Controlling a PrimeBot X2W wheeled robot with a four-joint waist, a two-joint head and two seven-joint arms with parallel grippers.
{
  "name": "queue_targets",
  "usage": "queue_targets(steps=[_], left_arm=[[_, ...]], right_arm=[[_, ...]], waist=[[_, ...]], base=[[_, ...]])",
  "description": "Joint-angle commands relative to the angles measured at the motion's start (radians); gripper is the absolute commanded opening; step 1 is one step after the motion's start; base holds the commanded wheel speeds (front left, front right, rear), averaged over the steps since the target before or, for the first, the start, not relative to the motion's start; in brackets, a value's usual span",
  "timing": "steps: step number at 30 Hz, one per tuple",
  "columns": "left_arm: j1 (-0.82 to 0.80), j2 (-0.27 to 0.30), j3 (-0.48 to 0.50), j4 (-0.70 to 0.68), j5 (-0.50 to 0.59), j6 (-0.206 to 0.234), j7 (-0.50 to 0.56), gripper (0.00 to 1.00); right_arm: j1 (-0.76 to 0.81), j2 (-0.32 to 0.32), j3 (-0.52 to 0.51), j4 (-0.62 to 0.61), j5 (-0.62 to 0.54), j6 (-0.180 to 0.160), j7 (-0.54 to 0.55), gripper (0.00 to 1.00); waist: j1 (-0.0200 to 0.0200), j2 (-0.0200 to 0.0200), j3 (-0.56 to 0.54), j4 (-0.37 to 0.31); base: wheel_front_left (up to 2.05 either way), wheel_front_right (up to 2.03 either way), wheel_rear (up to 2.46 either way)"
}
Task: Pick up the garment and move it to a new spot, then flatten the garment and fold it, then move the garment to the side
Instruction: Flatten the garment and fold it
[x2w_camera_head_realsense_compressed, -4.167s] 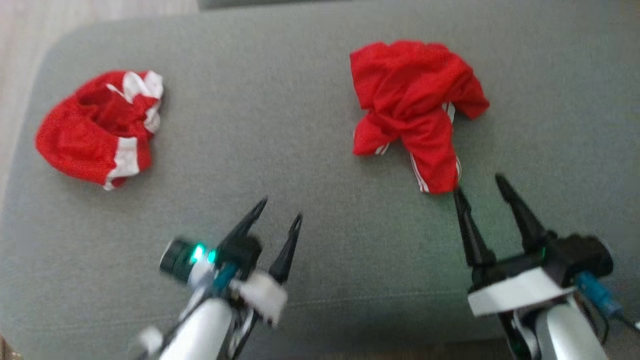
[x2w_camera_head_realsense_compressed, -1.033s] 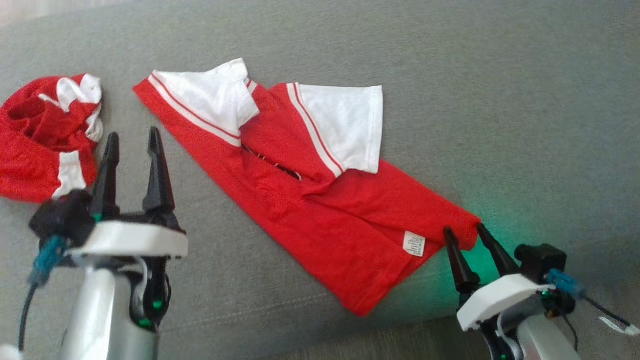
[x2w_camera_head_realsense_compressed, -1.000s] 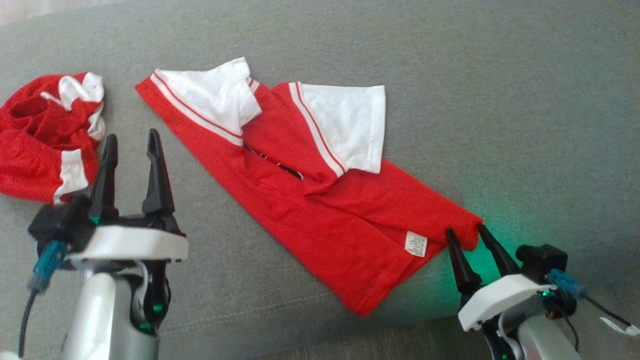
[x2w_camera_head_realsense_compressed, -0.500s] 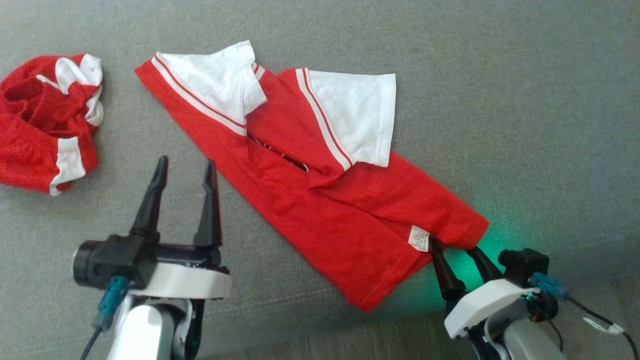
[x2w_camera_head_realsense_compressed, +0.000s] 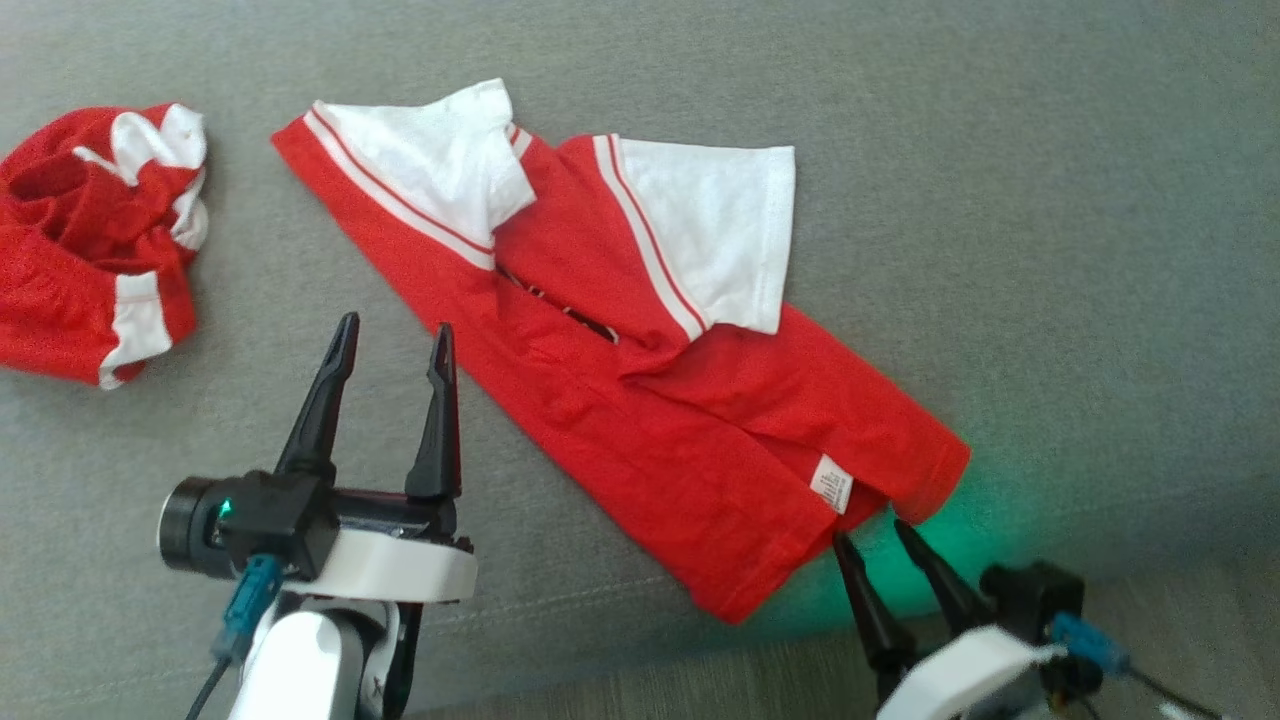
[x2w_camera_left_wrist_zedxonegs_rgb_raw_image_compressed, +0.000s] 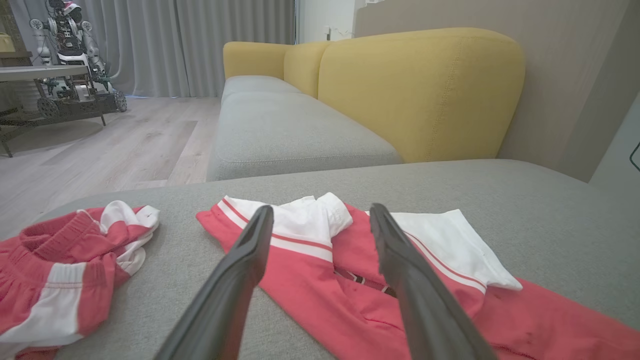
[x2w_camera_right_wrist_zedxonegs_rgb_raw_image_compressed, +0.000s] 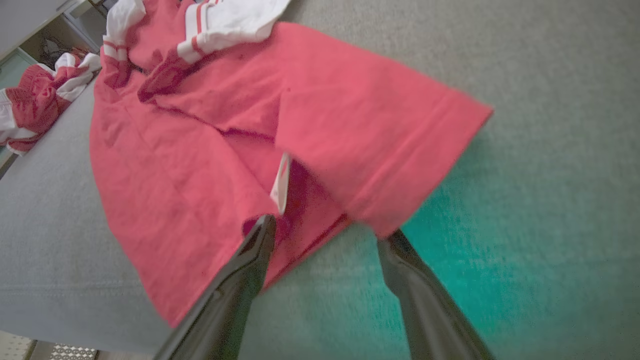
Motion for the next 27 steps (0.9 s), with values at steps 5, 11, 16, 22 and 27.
queue_targets(steps=[5,11,16,22,27], left_arm=[[-0.022,0.001,0.029,-0.052,0.018,0.010,-0.005,1.00],[-0.046,0.001,0.016,-0.049,0.025,0.006,-0.005,1.00],[-0.059,0.001,0.007,-0.047,0.029,0.006,-0.005,1.00],[-0.061,0.001,0.012,-0.042,0.034,0.004,-0.005,1.00],[-0.063,0.001,0.010,-0.037,0.039,0.000,-0.005,1.00]], right_arm=[[0.066,0.005,0.029,-0.132,-0.032,0.000,-0.002,1.00],[0.047,0.005,0.123,-0.153,-0.022,0.000,0.004,1.00],[0.024,0.005,0.177,-0.124,0.003,0.000,0.004,1.00],[-0.016,0.005,0.202,-0.072,0.031,0.000,0.000,1.00],[-0.031,0.005,0.215,-0.059,0.043,0.000,-0.002,0.58]], waist=[[0.0000,0.0000,0.025,-0.026],[0.0000,0.0000,0.053,-0.031],[0.0000,0.0000,0.064,-0.024],[0.0000,0.0000,0.073,-0.009],[0.0000,0.0000,0.073,0.000]], base=[[0.00,0.00,0.00],[0.00,0.00,0.00],[0.00,0.00,0.00],[0.00,0.00,0.00],[0.00,0.00,0.00]])
